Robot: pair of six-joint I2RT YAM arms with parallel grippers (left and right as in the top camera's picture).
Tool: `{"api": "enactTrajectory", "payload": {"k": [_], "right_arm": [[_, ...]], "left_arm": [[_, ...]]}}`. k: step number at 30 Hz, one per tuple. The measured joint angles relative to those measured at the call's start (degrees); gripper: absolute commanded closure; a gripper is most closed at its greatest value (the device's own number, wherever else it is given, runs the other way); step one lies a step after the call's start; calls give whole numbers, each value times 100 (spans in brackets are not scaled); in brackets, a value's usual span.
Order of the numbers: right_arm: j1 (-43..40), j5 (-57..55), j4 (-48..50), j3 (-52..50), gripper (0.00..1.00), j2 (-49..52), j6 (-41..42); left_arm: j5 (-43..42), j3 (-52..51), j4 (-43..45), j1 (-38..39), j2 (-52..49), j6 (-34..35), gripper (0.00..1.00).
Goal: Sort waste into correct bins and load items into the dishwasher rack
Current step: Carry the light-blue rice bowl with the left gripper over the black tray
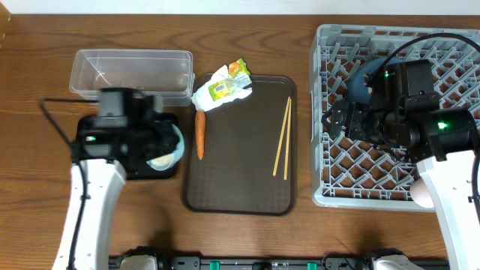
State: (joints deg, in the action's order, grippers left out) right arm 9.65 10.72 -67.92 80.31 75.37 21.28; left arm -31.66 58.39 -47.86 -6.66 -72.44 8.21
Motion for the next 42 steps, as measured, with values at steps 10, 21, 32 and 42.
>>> {"api": "enactTrajectory", "payload": {"k": [10,21,32,42], "right_arm": [[0,-4,-2,0,1,0,-2],[0,-4,-125,0,1,0,0],[0,-4,-133,0,1,0,0],[0,-4,-72,0,1,0,-2]], "left_arm": [[-2485,-1043,1392,-1902,-361,-1123,94],[-4824,-1615,2249,-3316,-979,-1781,94],[-5567,-1615,2249,-3722,-1808,-2315,94],[-5654,-1615,2367,-3722,-1998,-2629,94]]}}
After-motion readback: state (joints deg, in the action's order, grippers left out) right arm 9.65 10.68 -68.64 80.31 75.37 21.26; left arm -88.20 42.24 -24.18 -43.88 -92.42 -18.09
